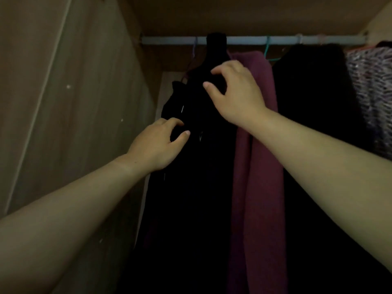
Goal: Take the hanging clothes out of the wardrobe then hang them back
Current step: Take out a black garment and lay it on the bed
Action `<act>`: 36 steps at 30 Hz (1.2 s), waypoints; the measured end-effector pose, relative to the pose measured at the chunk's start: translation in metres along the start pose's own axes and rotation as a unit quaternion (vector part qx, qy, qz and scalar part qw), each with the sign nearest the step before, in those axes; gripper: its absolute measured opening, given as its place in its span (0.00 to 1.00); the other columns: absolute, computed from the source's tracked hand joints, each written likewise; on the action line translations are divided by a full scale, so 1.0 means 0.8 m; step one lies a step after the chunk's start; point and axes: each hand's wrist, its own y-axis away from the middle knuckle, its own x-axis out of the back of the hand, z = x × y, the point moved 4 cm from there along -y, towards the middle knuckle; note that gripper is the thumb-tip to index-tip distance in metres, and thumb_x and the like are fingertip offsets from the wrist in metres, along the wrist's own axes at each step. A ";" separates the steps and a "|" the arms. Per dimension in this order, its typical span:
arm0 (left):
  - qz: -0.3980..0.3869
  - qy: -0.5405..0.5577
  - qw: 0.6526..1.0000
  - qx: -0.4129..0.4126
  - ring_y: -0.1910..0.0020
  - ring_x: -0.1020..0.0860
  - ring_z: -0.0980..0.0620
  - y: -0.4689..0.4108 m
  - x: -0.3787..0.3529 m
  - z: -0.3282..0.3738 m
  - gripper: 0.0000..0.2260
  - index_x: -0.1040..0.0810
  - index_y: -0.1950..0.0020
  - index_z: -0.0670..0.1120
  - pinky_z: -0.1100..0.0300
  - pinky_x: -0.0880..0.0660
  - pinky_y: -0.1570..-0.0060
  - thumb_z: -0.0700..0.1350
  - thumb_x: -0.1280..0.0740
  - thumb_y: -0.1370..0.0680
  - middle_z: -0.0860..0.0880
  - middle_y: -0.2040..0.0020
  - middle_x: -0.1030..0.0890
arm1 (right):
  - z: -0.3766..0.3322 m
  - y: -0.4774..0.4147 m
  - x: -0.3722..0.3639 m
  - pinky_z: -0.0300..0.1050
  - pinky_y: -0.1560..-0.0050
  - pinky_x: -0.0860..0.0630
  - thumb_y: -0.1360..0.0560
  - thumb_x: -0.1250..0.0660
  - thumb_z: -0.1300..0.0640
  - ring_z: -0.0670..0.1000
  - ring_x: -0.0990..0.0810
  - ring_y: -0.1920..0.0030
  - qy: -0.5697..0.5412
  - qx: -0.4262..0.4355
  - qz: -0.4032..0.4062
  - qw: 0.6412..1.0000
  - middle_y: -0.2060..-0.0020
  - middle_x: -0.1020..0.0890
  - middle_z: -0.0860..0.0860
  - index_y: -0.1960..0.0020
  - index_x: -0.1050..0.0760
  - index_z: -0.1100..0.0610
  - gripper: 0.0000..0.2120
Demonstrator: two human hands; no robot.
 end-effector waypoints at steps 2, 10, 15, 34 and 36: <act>0.014 0.012 1.000 -0.012 0.38 0.28 0.46 -0.032 -0.013 -0.022 0.23 0.31 0.31 0.50 0.53 0.30 0.43 0.60 0.44 0.22 0.45 0.37 0.27 | 0.014 -0.037 -0.012 0.42 0.36 0.38 0.22 0.40 0.47 0.53 0.35 0.33 0.047 0.000 0.015 0.999 0.34 0.30 0.53 0.33 0.30 0.57 0.21; 0.118 0.138 0.982 -0.044 0.30 0.36 0.45 -0.184 -0.054 -0.073 0.22 0.36 0.28 0.53 0.50 0.36 0.33 0.57 0.43 0.20 0.47 0.29 0.34 | 0.075 -0.104 -0.039 0.46 0.29 0.45 0.22 0.39 0.47 0.54 0.44 0.26 0.192 -0.009 -0.007 0.981 0.26 0.42 0.54 0.25 0.44 0.57 0.30; 0.131 0.155 0.977 -0.063 0.29 0.39 0.47 -0.251 -0.076 -0.074 0.22 0.37 0.27 0.53 0.53 0.39 0.33 0.57 0.43 0.20 0.49 0.28 0.36 | 0.104 -0.129 -0.040 0.53 0.37 0.35 0.23 0.40 0.44 0.57 0.35 0.35 0.272 -0.064 -0.019 0.960 0.34 0.35 0.55 0.28 0.38 0.57 0.28; 0.131 0.164 0.974 -0.090 0.28 0.43 0.53 -0.278 -0.109 -0.110 0.23 0.39 0.27 0.58 0.58 0.42 0.32 0.58 0.44 0.21 0.55 0.27 0.42 | 0.123 -0.225 -0.102 0.43 0.49 0.27 0.24 0.33 0.52 0.52 0.23 0.49 0.213 -0.079 -0.100 0.969 0.51 0.19 0.52 0.46 0.19 0.55 0.10; 0.134 0.159 0.973 -0.102 0.28 0.43 0.54 -0.276 -0.108 -0.116 0.23 0.40 0.27 0.60 0.58 0.42 0.32 0.60 0.44 0.22 0.56 0.26 0.42 | 0.129 -0.226 -0.103 0.42 0.51 0.27 0.25 0.32 0.52 0.50 0.23 0.52 0.189 -0.091 -0.071 0.975 0.51 0.18 0.51 0.48 0.19 0.53 0.09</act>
